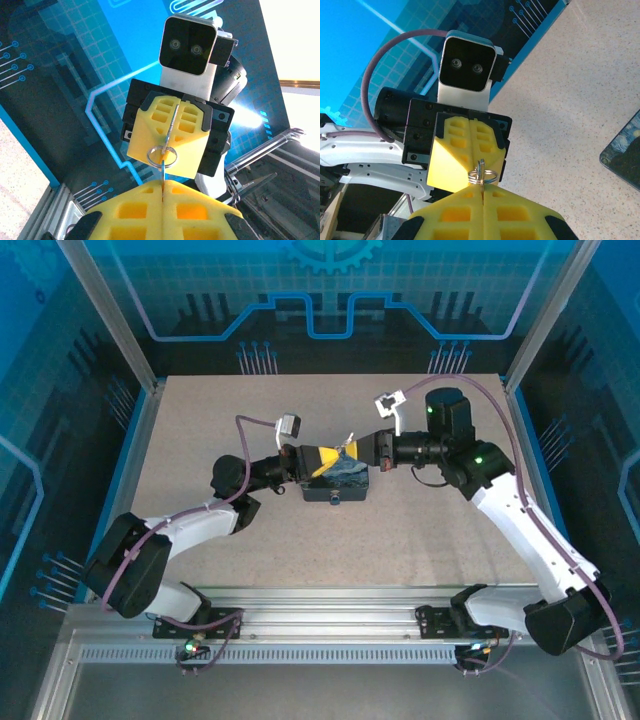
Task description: Unlock the padlock with the key
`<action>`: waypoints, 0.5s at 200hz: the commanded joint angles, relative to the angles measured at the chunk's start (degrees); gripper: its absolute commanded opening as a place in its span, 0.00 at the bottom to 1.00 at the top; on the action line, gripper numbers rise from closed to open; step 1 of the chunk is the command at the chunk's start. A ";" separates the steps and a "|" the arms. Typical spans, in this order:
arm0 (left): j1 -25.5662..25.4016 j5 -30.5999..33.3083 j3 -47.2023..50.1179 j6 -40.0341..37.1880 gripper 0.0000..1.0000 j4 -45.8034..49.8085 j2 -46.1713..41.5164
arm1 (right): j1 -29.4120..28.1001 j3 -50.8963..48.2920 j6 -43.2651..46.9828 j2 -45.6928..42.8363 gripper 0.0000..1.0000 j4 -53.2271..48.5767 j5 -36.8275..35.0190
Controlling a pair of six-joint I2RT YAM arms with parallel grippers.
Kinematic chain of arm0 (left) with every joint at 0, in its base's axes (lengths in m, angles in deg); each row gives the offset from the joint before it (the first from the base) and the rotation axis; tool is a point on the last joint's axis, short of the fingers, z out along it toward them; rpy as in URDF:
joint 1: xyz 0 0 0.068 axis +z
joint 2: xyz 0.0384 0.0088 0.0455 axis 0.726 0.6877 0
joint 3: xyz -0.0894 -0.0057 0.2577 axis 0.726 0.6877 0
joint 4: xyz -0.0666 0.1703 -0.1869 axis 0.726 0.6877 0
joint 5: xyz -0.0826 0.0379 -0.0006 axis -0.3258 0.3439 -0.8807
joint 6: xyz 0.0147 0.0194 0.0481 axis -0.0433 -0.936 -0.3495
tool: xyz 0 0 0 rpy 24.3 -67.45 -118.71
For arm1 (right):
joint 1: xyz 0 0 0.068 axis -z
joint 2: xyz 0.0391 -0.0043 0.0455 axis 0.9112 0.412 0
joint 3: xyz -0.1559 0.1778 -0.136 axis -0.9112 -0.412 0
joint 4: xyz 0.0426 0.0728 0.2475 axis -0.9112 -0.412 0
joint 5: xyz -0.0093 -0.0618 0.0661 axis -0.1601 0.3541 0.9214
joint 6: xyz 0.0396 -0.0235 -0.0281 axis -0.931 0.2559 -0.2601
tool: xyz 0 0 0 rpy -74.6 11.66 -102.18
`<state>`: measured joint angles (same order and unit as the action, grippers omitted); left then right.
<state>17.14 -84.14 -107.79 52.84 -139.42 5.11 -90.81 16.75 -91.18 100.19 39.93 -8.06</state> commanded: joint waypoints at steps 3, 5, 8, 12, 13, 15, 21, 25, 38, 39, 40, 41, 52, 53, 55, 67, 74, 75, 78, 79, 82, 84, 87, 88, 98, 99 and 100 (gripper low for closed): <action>0.72 -0.02 0.94 0.11 0.00 -2.97 0.58 | 1.22 -1.30 -0.46 -1.92 0.00 1.38 0.50; 0.79 -0.02 1.01 0.18 0.00 -2.97 0.67 | 1.26 -1.38 -0.46 -1.99 0.00 1.38 0.40; 0.91 -0.03 1.05 0.30 0.00 -2.92 0.71 | 1.32 -1.53 -0.46 -2.03 0.00 1.31 0.42; 1.06 -0.07 1.18 0.48 0.00 -2.88 0.80 | 1.48 -1.78 -0.47 -2.16 0.00 1.33 0.40; 1.13 -0.07 1.21 0.52 0.00 -2.88 0.82 | 1.49 -1.86 -0.46 -2.19 0.00 1.31 0.41; 1.27 -0.08 1.25 0.61 0.00 -2.88 0.84 | 1.57 -2.00 -0.46 -2.30 0.00 1.38 0.37; 1.45 -0.17 1.44 0.89 0.00 -2.92 1.05 | 1.70 -2.42 -0.41 -2.42 0.00 1.42 0.42; 1.61 -0.26 1.56 0.99 0.00 -2.93 1.09 | 1.70 -2.72 -0.37 -2.62 0.00 1.47 0.42; 1.94 -0.77 1.69 1.01 0.00 -2.21 1.26 | 1.77 -3.86 -0.15 -3.20 0.00 1.58 0.33; 1.96 -0.86 1.68 1.00 0.00 -2.06 1.23 | 1.77 -3.95 -0.13 -3.28 0.00 1.57 0.33; 1.98 -0.91 1.68 1.00 0.00 -1.99 1.21 | 1.81 -4.04 -0.12 -3.28 0.00 1.56 0.29; 1.98 -0.98 1.63 1.00 0.00 -1.82 1.29 | 1.83 -4.13 -0.07 -3.27 0.00 1.60 0.31; 2.16 -2.00 1.24 0.42 0.00 0.68 1.16 | 2.05 -5.23 0.42 -3.67 0.00 1.15 -0.11; 2.16 -2.10 1.19 0.27 0.00 1.01 1.18 | 2.04 -5.34 0.47 -3.73 0.01 1.05 -0.20; 2.23 -2.36 1.09 0.11 0.00 1.70 1.08 | 2.12 -5.51 0.50 -3.89 0.02 1.01 -0.37; 2.47 -3.86 0.18 -1.95 0.00 7.97 0.41 | 2.90 -7.38 0.51 -4.68 0.09 0.97 -1.32; 2.51 -4.93 -0.56 -3.90 0.00 13.05 -0.10 | 3.37 -8.52 0.44 -5.29 0.13 1.10 -1.63; 2.51 -5.05 -0.67 -4.22 0.00 13.96 -0.24 | 3.45 -8.74 0.43 -5.42 0.14 1.15 -1.70; 2.51 -5.49 -1.08 -5.37 0.00 16.57 -0.57 | 3.70 -9.31 0.41 -5.65 0.17 1.12 -1.89; 2.51 -5.68 -1.20 -5.74 0.00 17.48 -0.70 | 3.79 -9.49 0.42 -5.73 0.18 1.11 -1.96; 2.51 -6.03 -1.52 -6.95 0.00 20.26 -1.07 | 4.10 -10.05 0.34 -6.12 0.20 1.16 -2.19; 2.51 -6.29 -1.81 -7.85 0.00 22.11 -1.28 | 4.13 -10.40 0.25 -6.33 0.22 1.19 -2.30; 2.51 -6.50 -2.22 -8.90 0.00 24.82 -1.73 | 4.46 -10.98 0.24 -6.61 0.24 1.20 -2.49; 2.51 -6.54 -2.30 -9.49 0.00 25.74 -1.89 | 4.52 -11.11 0.24 -6.70 0.24 1.20 -2.53; 2.51 -6.91 -3.51 -14.48 0.00 34.99 -3.26 | 5.43 -13.00 0.18 -7.88 0.29 1.20 -3.23; 2.51 -6.96 -3.69 -15.00 0.00 36.09 -3.49 | 5.49 -13.18 0.21 -7.99 0.30 1.20 -3.29; 2.51 -6.99 -3.87 -15.57 0.00 37.26 -3.70 | 5.52 -13.40 0.23 -8.09 0.30 1.20 -3.37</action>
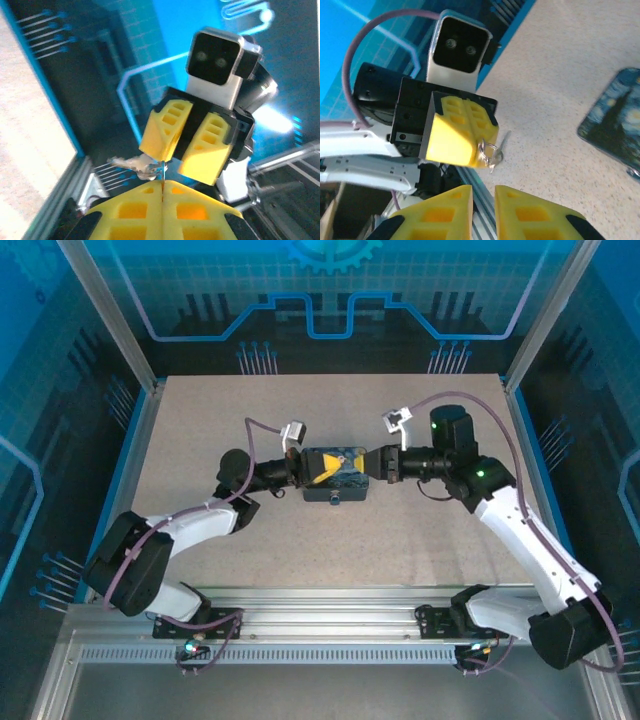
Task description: Unlock the padlock with the key
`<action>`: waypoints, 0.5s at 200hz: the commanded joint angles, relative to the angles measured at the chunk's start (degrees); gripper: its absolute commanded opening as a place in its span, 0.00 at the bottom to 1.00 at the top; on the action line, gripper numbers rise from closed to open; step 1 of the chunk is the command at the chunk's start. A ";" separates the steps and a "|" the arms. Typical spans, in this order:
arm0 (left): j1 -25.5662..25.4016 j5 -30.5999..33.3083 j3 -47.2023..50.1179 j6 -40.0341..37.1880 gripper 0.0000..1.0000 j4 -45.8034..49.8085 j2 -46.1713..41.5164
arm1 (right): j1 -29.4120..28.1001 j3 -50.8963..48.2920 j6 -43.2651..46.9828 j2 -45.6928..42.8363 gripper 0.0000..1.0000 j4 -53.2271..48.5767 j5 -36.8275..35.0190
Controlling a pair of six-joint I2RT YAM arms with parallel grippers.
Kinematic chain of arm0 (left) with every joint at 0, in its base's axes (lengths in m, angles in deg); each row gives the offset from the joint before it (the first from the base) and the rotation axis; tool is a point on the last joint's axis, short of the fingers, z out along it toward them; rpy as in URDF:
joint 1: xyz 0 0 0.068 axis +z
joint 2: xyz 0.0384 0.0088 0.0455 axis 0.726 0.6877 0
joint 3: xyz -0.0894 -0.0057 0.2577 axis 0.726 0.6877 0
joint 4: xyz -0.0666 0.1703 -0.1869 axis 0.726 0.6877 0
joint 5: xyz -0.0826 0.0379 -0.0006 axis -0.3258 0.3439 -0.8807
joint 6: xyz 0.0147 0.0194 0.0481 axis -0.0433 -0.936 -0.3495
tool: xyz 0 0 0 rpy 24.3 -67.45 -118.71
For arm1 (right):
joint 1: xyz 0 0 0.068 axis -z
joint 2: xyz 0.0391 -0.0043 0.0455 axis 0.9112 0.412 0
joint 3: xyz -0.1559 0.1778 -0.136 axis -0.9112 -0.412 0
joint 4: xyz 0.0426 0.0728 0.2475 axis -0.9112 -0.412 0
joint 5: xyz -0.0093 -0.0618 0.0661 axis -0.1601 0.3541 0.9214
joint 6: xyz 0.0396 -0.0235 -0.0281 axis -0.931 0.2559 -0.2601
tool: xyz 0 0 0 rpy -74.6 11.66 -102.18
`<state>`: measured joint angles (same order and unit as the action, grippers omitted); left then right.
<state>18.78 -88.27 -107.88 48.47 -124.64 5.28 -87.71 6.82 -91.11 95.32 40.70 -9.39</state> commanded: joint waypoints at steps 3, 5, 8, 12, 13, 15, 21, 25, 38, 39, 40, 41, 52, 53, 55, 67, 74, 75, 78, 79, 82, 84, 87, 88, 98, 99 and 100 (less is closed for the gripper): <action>0.87 -2.89 -4.42 -13.00 0.00 25.79 -4.36 | 2.70 -3.97 0.18 -3.57 0.31 0.53 -2.17; 0.87 -2.82 -4.88 -14.21 0.00 28.32 -4.65 | 2.88 -4.36 0.18 -3.82 0.31 0.57 -2.26; 0.87 -2.78 -5.56 -16.01 0.00 32.00 -5.06 | 3.17 -4.81 0.18 -4.20 0.31 0.55 -2.43; 0.87 -2.52 -6.65 -18.90 0.00 35.64 -5.85 | 3.52 -5.61 0.17 -4.67 0.31 0.52 -2.61; 0.87 -2.44 -6.97 -19.55 0.00 36.85 -5.93 | 3.60 -5.79 0.17 -4.74 0.32 0.52 -2.63; 0.87 -2.32 -7.54 -20.92 0.00 39.26 -6.19 | 3.76 -6.09 0.11 -4.95 0.32 0.63 -2.66; 0.88 -1.74 -9.32 -24.79 0.00 46.29 -6.63 | 4.30 -7.21 -0.12 -5.51 0.33 0.91 -2.69; 0.88 -1.25 -10.66 -27.27 0.00 50.90 -6.79 | 4.58 -7.92 -0.25 -5.90 0.34 1.00 -2.77; 0.88 -0.12 -15.21 -34.85 0.00 63.71 -6.57 | 5.12 -10.03 -0.35 -6.80 0.36 1.22 -3.63; 0.88 -0.05 -15.56 -35.35 0.00 64.56 -6.51 | 5.14 -10.20 -0.35 -6.86 0.36 1.27 -3.71; 0.87 0.07 -15.95 -35.82 0.00 65.42 -6.48 | 5.16 -10.33 -0.35 -6.93 0.36 1.29 -3.79; 0.87 0.13 -16.28 -36.28 0.00 66.29 -6.38 | 5.16 -10.49 -0.35 -6.97 0.36 1.30 -3.87; 0.87 1.19 -20.11 -41.43 0.00 75.34 -5.47 | 5.17 -12.00 -0.55 -7.20 0.36 1.67 -4.31; 0.87 1.21 -20.43 -41.81 0.00 75.99 -5.43 | 5.17 -12.16 -0.63 -7.24 0.36 1.80 -4.31; 0.87 1.30 -21.06 -42.50 0.00 77.26 -5.16 | 5.21 -12.36 -0.79 -7.26 0.36 1.98 -4.31; 0.87 1.76 -24.51 -46.52 0.00 83.78 -3.92 | 5.22 -15.12 -1.84 -7.56 0.37 3.78 -3.99; 0.87 1.88 -26.32 -48.34 0.00 86.67 -3.37 | 5.23 -16.31 -2.59 -7.64 0.37 5.01 -3.72; 0.87 1.87 -26.43 -48.60 0.00 87.02 -3.29 | 5.24 -16.46 -2.70 -7.68 0.37 5.23 -3.71; 0.87 1.91 -27.28 -49.24 0.00 88.20 -3.03 | 5.19 -16.91 -3.02 -7.77 0.38 5.83 -3.59; 0.87 1.93 -27.52 -49.54 0.00 88.58 -2.98 | 5.22 -17.07 -3.18 -7.79 0.38 6.03 -3.55; 0.87 1.88 -28.35 -50.43 0.00 89.78 -2.69 | 5.21 -17.66 -3.59 -7.92 0.39 6.77 -3.40; 0.87 1.93 -28.84 -50.86 0.00 90.46 -2.48 | 5.20 -17.96 -3.82 -8.01 0.39 7.29 -3.29; 0.87 1.86 -29.62 -51.75 0.00 91.58 -2.17 | 5.22 -18.59 -4.27 -8.12 0.40 8.12 -3.05; 0.87 1.86 -29.88 -52.02 0.00 91.98 -2.07 | 5.24 -18.79 -4.42 -8.18 0.41 8.41 -2.93; 0.88 2.08 -32.62 -55.02 0.00 96.24 -1.02 | 5.19 -20.52 -6.13 -8.58 0.44 11.42 -2.45; 0.88 2.10 -32.96 -55.33 0.00 96.68 -0.93 | 5.18 -20.68 -6.36 -8.59 0.45 11.73 -2.37; 0.88 2.11 -33.27 -55.65 0.00 97.17 -0.74 | 5.17 -20.85 -6.56 -8.63 0.45 12.01 -2.33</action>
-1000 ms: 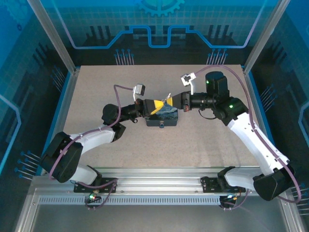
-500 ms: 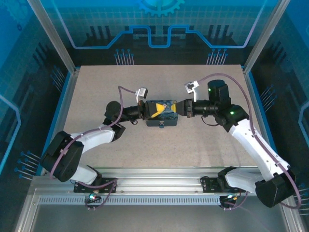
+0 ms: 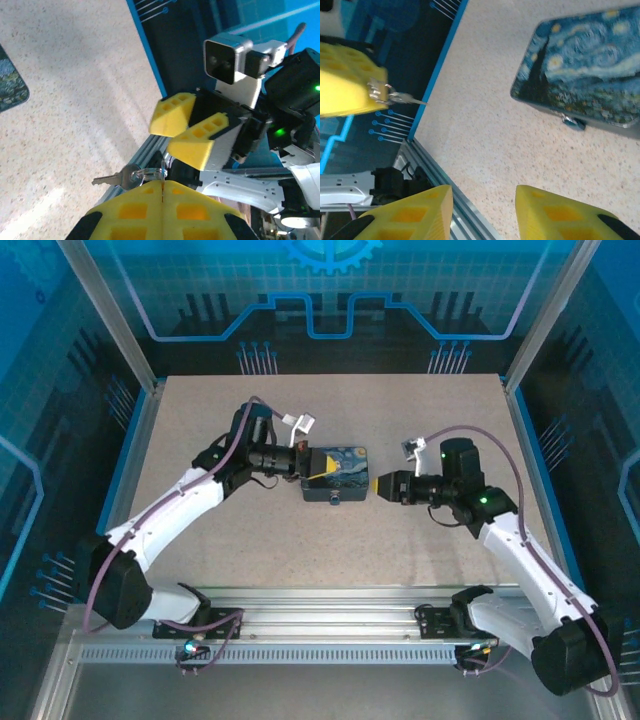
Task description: Unlock the padlock with the key
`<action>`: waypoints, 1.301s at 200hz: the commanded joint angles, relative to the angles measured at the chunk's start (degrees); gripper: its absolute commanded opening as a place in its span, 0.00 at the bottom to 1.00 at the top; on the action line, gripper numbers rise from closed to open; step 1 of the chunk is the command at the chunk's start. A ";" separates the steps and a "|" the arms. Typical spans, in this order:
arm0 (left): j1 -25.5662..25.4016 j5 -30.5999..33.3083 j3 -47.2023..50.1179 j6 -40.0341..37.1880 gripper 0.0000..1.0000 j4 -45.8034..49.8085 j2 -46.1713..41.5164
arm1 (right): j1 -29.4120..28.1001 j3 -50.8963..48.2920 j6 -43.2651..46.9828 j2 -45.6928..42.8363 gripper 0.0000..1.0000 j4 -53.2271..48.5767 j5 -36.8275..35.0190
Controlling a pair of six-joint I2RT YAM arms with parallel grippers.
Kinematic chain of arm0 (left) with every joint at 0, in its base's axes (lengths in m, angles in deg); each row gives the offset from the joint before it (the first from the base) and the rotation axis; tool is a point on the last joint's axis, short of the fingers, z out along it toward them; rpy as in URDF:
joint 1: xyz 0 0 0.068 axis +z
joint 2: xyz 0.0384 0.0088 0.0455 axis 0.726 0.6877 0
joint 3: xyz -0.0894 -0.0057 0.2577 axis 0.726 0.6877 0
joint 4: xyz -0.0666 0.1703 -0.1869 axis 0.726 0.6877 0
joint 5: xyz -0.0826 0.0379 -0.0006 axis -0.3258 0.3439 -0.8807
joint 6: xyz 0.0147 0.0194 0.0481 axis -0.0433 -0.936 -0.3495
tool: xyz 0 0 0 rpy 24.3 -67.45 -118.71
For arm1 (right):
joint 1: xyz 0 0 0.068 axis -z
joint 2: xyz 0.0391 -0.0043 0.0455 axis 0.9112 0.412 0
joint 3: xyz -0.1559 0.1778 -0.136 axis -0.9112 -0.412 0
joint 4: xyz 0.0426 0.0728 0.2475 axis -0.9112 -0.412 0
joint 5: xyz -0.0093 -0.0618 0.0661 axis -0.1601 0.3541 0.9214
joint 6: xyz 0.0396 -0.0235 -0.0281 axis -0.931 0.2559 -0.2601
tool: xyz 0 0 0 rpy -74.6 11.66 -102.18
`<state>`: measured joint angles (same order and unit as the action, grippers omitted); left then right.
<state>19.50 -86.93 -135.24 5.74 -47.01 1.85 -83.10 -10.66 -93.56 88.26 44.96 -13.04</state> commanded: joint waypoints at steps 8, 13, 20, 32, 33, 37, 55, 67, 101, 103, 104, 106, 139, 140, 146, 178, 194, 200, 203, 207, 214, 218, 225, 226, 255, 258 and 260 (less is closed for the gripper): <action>0.17 1.10 -8.26 -15.43 0.00 22.98 3.61 | 0.56 -4.59 -5.53 -1.78 0.48 10.08 1.68; 0.07 1.52 -9.67 -16.96 0.00 25.07 4.14 | 0.56 -5.37 -6.50 -1.96 0.49 11.90 2.04; 0.07 1.76 -11.39 -18.87 0.00 27.59 4.90 | 0.56 -6.44 -7.74 -2.13 0.50 14.37 2.53; 0.07 1.18 -13.76 -21.94 0.00 31.27 6.12 | 0.45 -8.01 -9.72 -2.43 0.50 18.68 3.23; 0.07 1.07 -13.89 -22.21 0.00 31.53 6.21 | 0.46 -8.19 -9.97 -2.42 0.50 19.07 3.26; 0.07 0.84 -14.57 -23.08 0.00 32.38 6.56 | 0.47 -8.66 -10.62 -2.52 0.50 20.44 3.52; -0.57 -0.15 -16.80 -25.80 0.00 35.27 7.39 | 0.21 -10.94 -14.55 -2.59 0.50 28.56 5.30; -1.46 -0.98 -17.88 -27.34 0.00 36.29 7.52 | -0.20 -11.92 -16.74 -2.59 0.50 33.86 6.07; -3.57 -2.82 -20.68 -29.69 0.00 38.26 7.96 | -3.18 -11.61 -18.78 -3.42 0.59 41.02 5.65; -3.61 -2.82 -20.77 -29.69 0.00 38.36 7.97 | -3.34 -11.66 -18.92 -3.45 0.60 41.49 5.66; -3.66 -2.82 -20.83 -29.68 0.00 38.37 7.97 | -3.46 -11.68 -19.00 -3.46 0.60 41.68 5.66; -3.70 -2.86 -20.87 -29.68 0.00 38.36 7.99 | -3.59 -11.61 -19.11 -3.55 0.61 42.07 5.62; -4.71 -5.31 -19.76 -29.32 0.00 35.61 6.65 | -6.25 -10.20 -19.97 -3.51 0.62 44.69 6.15; -4.74 -5.34 -19.71 -29.28 0.00 35.51 6.60 | -6.27 -10.12 -19.97 -3.49 0.61 44.64 6.17; -4.85 -5.60 -19.45 -29.04 0.00 34.83 6.23 | -6.51 -9.88 -20.09 -3.40 0.59 44.98 6.48; -4.95 -6.24 -18.81 -27.80 0.00 32.30 4.46 | -7.83 -9.09 -20.08 -2.86 0.58 45.96 7.71; -4.94 -6.15 -18.78 -27.45 0.00 31.72 4.15 | -8.67 -8.95 -20.29 -2.18 0.57 47.36 8.42; -4.94 -6.07 -18.78 -27.30 0.00 31.62 4.19 | -9.05 -8.81 -20.40 -1.85 0.56 47.76 8.54; -4.94 -6.07 -18.86 -27.28 0.00 31.55 4.19 | -9.29 -8.69 -20.41 -1.74 0.55 47.95 8.56; -4.94 -5.95 -18.86 -27.17 0.00 31.41 4.19 | -9.57 -8.63 -20.40 -1.56 0.52 48.18 8.63; -4.97 -5.98 -18.87 -27.00 0.00 31.23 4.10 | -10.03 -8.39 -20.36 -1.21 0.48 48.56 8.89; -4.97 -6.00 -18.84 -26.95 0.00 31.12 4.10 | -10.26 -8.21 -20.32 -1.10 0.46 48.64 8.86; -4.94 -5.98 -18.78 -26.81 0.00 30.86 4.02 | -10.67 -7.97 -20.29 -0.88 0.44 48.91 9.16; -4.94 -5.98 -18.73 -26.84 0.00 30.80 4.01 | -10.67 -7.97 -20.29 -0.88 0.44 48.91 9.16; -4.98 -6.00 -18.18 -26.49 0.00 30.22 3.58 | -11.46 -7.15 -20.09 -0.74 0.38 49.25 9.49; -4.93 -6.02 -18.16 -26.44 0.00 30.14 3.50 | -11.53 -7.09 -20.06 -0.74 0.38 49.21 9.53; -5.01 -5.99 -18.05 -26.37 0.00 30.07 3.44 | -11.56 -7.05 -20.03 -0.74 0.38 49.27 9.53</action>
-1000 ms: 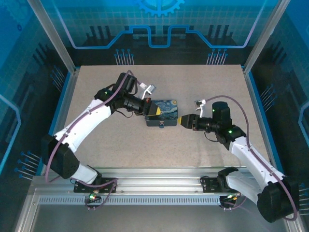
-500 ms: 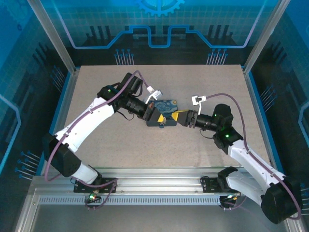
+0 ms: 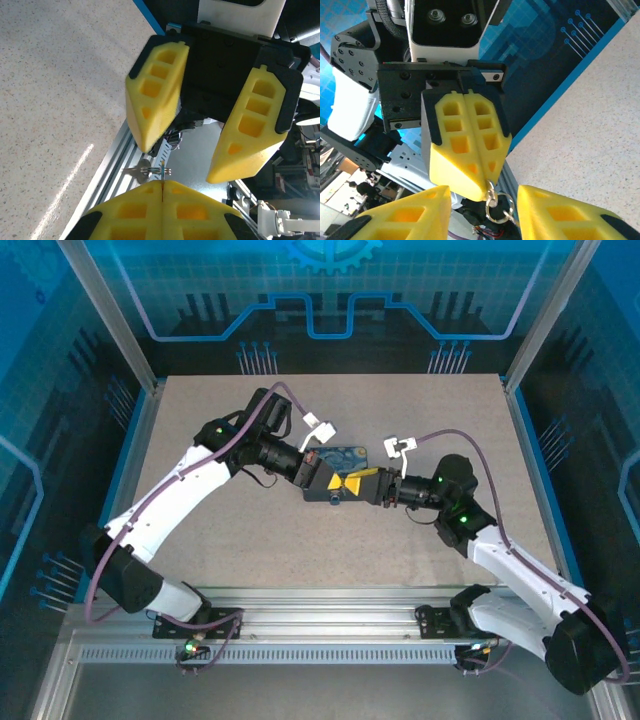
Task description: Unlock the padlock with the key
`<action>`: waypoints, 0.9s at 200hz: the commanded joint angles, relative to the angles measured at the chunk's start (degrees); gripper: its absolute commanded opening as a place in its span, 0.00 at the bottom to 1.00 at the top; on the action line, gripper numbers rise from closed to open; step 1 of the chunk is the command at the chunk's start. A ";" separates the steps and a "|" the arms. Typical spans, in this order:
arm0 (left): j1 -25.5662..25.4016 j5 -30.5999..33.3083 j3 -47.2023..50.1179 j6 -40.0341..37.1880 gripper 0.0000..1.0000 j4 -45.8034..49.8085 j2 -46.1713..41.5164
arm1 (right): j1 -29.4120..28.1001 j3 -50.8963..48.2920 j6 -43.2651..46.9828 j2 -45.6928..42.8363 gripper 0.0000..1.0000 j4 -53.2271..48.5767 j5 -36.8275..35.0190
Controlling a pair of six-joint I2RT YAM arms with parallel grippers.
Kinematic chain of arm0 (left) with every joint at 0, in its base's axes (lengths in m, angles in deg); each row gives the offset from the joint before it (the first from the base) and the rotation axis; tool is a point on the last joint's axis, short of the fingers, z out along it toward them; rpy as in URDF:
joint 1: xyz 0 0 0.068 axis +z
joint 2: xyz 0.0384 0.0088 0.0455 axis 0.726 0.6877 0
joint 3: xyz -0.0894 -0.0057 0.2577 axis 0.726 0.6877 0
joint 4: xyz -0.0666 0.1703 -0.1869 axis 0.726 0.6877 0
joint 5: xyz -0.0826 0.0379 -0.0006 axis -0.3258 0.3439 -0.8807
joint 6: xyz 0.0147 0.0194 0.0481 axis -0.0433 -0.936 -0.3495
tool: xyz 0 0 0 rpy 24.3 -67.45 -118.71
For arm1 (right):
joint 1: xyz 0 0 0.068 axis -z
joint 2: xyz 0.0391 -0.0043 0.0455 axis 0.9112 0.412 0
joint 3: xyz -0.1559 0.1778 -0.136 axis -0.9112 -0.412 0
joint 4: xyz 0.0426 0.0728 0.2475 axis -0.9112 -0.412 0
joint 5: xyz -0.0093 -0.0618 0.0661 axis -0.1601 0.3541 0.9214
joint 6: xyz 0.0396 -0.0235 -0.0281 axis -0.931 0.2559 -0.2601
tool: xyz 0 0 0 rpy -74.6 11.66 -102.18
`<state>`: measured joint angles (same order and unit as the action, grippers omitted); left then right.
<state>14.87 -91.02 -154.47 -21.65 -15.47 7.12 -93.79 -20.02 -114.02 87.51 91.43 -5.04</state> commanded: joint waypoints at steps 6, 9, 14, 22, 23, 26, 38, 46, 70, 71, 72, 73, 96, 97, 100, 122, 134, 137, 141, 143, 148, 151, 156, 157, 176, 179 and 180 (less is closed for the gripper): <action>-0.34 -1.90 1.27 1.04 0.00 -1.62 -1.95 | -1.00 2.36 0.45 0.00 0.37 2.97 1.74; -0.38 -1.87 1.33 1.05 0.00 -1.74 -1.99 | -1.05 2.40 0.49 0.08 0.36 3.04 1.86; -0.39 -1.81 1.42 1.04 0.00 -1.85 -2.07 | -1.22 2.55 0.61 0.09 0.35 2.91 2.04; -0.38 -1.81 1.51 1.19 0.00 -1.96 -2.13 | -1.40 2.80 0.81 0.17 0.35 2.79 2.15; -0.35 -1.81 1.51 1.16 0.00 -1.99 -2.09 | -1.41 2.82 0.83 0.18 0.35 2.75 2.15; -0.33 -1.81 1.50 1.16 0.00 -2.02 -2.06 | -1.48 2.83 0.88 0.18 0.35 2.60 2.15; -0.37 -2.13 1.61 1.29 0.00 -2.52 -2.34 | -1.59 3.15 1.54 0.18 0.36 1.55 1.97; -0.34 -2.07 1.69 1.43 0.00 -2.72 -2.52 | -1.60 3.35 1.88 0.26 0.36 1.00 1.97; -0.35 -2.46 1.84 1.57 0.00 -3.31 -2.96 | -1.78 3.54 2.17 0.44 0.37 0.64 2.15; -0.33 -2.48 1.85 1.57 0.00 -3.37 -2.98 | -1.84 3.54 2.21 0.44 0.37 0.71 2.22; -0.36 -2.54 1.86 1.61 0.00 -3.40 -3.00 | -1.80 3.54 2.23 0.40 0.37 0.70 2.23; -0.38 -2.57 1.86 1.68 0.00 -3.42 -2.96 | -1.80 3.54 2.25 0.42 0.37 0.73 2.28; -0.35 -2.55 2.20 1.93 0.00 -3.78 -3.10 | -1.84 3.82 2.33 0.60 0.31 0.90 2.67; -0.38 -2.57 2.21 1.97 0.00 -3.78 -3.19 | -1.85 3.86 2.38 0.61 0.31 0.92 2.72; -0.37 -2.55 2.26 1.93 0.00 -3.86 -3.23 | -1.83 3.93 2.38 0.62 0.30 0.94 2.76; -0.39 -2.76 2.48 2.02 0.00 -4.13 -3.34 | -1.93 4.22 2.68 0.79 0.25 0.86 3.10; -0.40 -3.19 2.79 2.10 0.00 -4.47 -3.36 | -1.90 4.38 2.86 0.86 0.20 0.77 3.35; -0.40 -3.21 2.80 2.10 0.00 -4.55 -3.42 | -1.87 4.48 2.89 0.80 0.19 0.68 3.35; -0.40 -3.21 2.89 2.23 0.00 -4.64 -3.42 | -1.87 4.43 3.01 0.79 0.18 0.58 3.37; -0.40 -3.21 2.91 2.22 0.00 -4.66 -3.49 | -1.92 4.47 3.01 0.79 0.18 0.59 3.42; -0.40 -3.29 2.91 2.29 0.00 -4.75 -3.48 | -1.99 4.56 3.15 0.79 0.16 0.43 3.53; -0.40 -3.30 2.92 2.32 0.00 -4.75 -3.46 | -1.99 4.56 3.21 0.79 0.15 0.31 3.60; -0.40 -3.30 2.92 2.24 0.00 -4.82 -3.60 | -1.98 4.64 3.39 0.75 0.14 0.20 3.64; -0.40 -3.30 2.92 2.26 0.00 -4.83 -3.57 | -1.96 4.62 3.40 0.73 0.13 0.18 3.64; -0.35 -3.30 3.01 2.06 0.00 -4.93 -3.79 | -1.96 4.56 3.93 0.37 0.06 -0.20 3.71; -0.38 -3.30 3.07 2.04 0.00 -4.93 -3.74 | -1.95 4.57 4.12 0.29 0.05 -0.36 3.78; -0.39 -3.30 3.08 2.07 0.00 -4.93 -3.77 | -1.99 4.58 4.16 0.28 0.04 -0.37 3.76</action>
<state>14.87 -93.38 -152.31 -20.33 -18.96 4.54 -94.88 -17.90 -111.26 88.52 90.55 -3.73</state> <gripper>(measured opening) 0.037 0.082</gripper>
